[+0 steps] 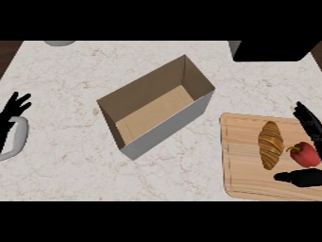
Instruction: Pick the croissant from the cutting board and place it in the cardboard box
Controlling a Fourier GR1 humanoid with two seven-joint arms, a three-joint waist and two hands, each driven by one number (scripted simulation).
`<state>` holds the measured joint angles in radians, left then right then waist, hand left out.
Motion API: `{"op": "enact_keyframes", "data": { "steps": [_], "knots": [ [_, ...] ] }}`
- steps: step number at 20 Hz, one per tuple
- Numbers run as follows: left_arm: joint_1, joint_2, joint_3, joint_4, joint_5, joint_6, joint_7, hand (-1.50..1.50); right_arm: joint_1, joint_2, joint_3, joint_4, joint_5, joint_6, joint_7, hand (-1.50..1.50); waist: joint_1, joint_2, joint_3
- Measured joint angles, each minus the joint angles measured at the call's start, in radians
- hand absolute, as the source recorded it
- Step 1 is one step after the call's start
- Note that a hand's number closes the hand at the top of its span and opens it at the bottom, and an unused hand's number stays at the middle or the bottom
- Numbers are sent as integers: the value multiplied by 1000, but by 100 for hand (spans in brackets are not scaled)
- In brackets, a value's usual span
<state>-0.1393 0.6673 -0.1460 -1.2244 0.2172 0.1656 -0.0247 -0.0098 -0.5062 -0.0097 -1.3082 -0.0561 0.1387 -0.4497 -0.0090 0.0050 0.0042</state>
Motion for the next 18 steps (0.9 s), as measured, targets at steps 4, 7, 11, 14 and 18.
{"op": "enact_keyframes", "data": {
  "steps": [4, 7, 11, 14, 18],
  "knots": [
    [-18, -23, 21, 15, -56, -3, -1, 0, 20, -18, -57, 170, -33, 94, -248, -150, 8, 1, 1],
    [-19, -40, 33, -4, -85, -13, 15, 0, 12, -72, -78, 283, 30, 95, -394, -150, 18, 0, 1],
    [-5, -70, 45, -20, -129, -15, 23, 0, -24, -178, -59, 354, 158, 51, -426, -150, 31, -1, -1],
    [2, -87, 62, -30, -156, -20, 41, 0, -72, -239, -17, 388, 247, 49, -397, -150, 36, -1, -2],
    [4, -106, 91, -38, -190, -28, 66, 0, -142, -276, 59, 398, 360, 59, -317, -150, 36, -2, -4]
  ]
}}
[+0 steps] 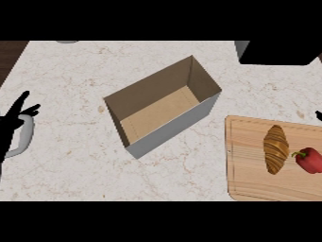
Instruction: Pick the croissant from the cutting board and place it in the cardboard box
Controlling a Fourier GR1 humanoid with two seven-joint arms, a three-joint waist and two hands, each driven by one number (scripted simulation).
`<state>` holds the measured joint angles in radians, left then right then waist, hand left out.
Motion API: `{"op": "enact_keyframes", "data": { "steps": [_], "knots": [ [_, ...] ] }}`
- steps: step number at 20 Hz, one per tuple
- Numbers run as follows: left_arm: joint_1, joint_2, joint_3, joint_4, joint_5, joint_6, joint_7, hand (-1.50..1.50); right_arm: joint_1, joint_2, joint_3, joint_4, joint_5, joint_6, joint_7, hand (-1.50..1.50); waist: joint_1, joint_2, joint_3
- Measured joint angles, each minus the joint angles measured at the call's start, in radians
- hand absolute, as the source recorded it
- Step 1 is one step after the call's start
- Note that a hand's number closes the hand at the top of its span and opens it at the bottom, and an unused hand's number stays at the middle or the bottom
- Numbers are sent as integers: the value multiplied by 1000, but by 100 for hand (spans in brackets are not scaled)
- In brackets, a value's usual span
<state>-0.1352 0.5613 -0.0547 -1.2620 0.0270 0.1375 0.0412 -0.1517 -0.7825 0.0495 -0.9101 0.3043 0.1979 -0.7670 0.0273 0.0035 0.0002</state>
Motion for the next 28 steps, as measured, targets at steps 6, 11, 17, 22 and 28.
{"op": "enact_keyframes", "data": {
  "steps": [6, 11, 17, 22, 28],
  "knots": [
    [8, -59, 20, -16, -65, 17, 24, 0, -117, 0, 108, 19, 136, 72, 143, -150, -5, -1, -1],
    [50, -71, 69, -63, -88, 6, 15, 0, -179, 35, 146, 35, 208, 118, 229, -150, -11, -2, -1],
    [50, -106, 110, -68, -138, 9, 7, 0, -212, 106, 153, 72, 298, 99, 269, -150, -19, -2, 0],
    [32, -136, 144, -46, -171, -2, 2, 0, -236, 145, 127, 97, 354, 109, 271, -150, -23, -3, -1],
    [55, -151, 173, -98, -203, -24, 28, 0, -195, 156, 88, 16, 361, 167, 257, -150, -25, -5, 1]
  ]
}}
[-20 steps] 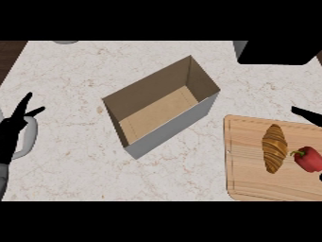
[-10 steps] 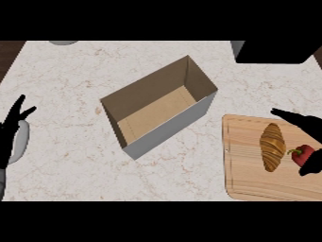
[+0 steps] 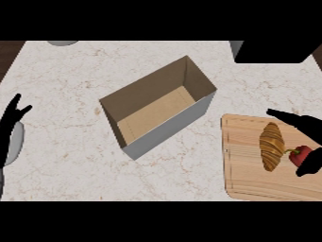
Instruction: Pick the croissant from the cutting board and place it in the cardboard box
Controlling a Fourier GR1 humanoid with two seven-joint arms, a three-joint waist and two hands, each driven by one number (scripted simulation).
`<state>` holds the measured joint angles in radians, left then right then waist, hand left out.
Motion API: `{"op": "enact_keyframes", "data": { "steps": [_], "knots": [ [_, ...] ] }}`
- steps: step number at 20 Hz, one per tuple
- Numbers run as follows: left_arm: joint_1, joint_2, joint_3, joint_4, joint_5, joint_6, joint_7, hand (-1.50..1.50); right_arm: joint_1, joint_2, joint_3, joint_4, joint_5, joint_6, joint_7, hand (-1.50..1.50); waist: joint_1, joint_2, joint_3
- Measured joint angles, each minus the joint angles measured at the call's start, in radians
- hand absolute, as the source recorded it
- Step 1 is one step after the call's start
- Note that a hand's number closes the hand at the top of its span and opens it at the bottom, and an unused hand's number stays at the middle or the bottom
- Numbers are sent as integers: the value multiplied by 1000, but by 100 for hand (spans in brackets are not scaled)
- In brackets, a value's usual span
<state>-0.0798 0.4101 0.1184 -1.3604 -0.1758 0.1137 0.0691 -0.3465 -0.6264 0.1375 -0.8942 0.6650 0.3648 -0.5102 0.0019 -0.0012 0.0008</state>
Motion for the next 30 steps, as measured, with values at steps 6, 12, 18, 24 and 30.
{"op": "enact_keyframes", "data": {
  "steps": [6, 12, 18, 24, 30],
  "knots": [
    [-2, -30, 16, -4, -32, 6, 5, 0, 44, 29, -25, -104, 8, 36, -8, -150, -2, -1, 1],
    [-2, -42, 32, -26, -52, -4, 28, 0, 66, 57, -30, -194, 47, 84, 59, -150, -1, -1, 2],
    [-22, -35, 55, -12, -63, -23, 46, 0, 92, 99, -19, -218, 111, 93, 150, -150, 0, -3, 7],
    [-15, -50, 60, -15, -77, -22, 13, 0, 52, 163, -24, -112, 186, -32, 147, 150, 3, -7, 8],
    [-30, -47, 67, -15, -89, -35, 42, 0, 12, 180, -62, -24, 243, -212, 95, 150, 5, -6, 5]
  ]
}}
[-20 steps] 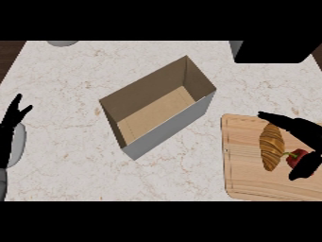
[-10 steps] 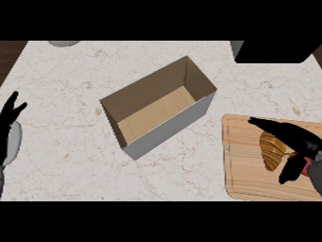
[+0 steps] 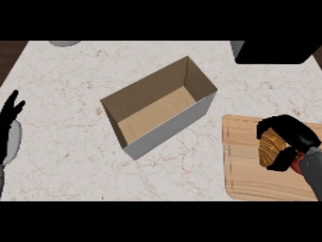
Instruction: Pick the croissant from the cutting board and place it in the cardboard box
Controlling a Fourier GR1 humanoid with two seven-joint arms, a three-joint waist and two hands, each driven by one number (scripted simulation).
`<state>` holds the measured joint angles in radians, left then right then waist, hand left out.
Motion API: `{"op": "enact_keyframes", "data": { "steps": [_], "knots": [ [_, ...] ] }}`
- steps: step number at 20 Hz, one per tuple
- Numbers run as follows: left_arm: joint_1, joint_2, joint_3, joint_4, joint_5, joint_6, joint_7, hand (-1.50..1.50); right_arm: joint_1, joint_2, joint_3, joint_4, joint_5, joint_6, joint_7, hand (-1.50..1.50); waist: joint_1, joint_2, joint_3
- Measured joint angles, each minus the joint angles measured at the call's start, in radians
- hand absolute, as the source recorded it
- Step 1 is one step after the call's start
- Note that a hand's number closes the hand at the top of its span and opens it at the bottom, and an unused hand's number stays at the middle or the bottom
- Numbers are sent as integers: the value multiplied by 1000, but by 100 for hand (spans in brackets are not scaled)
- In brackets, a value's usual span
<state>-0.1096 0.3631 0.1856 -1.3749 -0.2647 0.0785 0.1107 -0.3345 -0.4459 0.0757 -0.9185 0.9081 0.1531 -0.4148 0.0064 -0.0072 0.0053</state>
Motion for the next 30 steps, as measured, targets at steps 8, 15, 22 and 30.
{"op": "enact_keyframes", "data": {
  "steps": [8, 15, 22, 30],
  "knots": [
    [35, 6, 24, -33, 3, -11, 20, 0, 132, 85, -14, -221, 56, -111, 243, 150, -30, -12, -9],
    [61, -3, 30, -58, 0, -9, 13, 0, 338, 164, 36, -627, 179, -160, 555, 150, -39, -10, -3],
    [44, -8, 31, -48, 0, -16, 8, 0, 408, 181, 89, -1018, 242, -156, 649, 150, -28, -3, 0],
    [9, -23, 24, -15, -15, -15, -16, 0, 269, 271, 191, -1179, 247, -1, 748, 150, -8, 2, 3]
  ]
}}
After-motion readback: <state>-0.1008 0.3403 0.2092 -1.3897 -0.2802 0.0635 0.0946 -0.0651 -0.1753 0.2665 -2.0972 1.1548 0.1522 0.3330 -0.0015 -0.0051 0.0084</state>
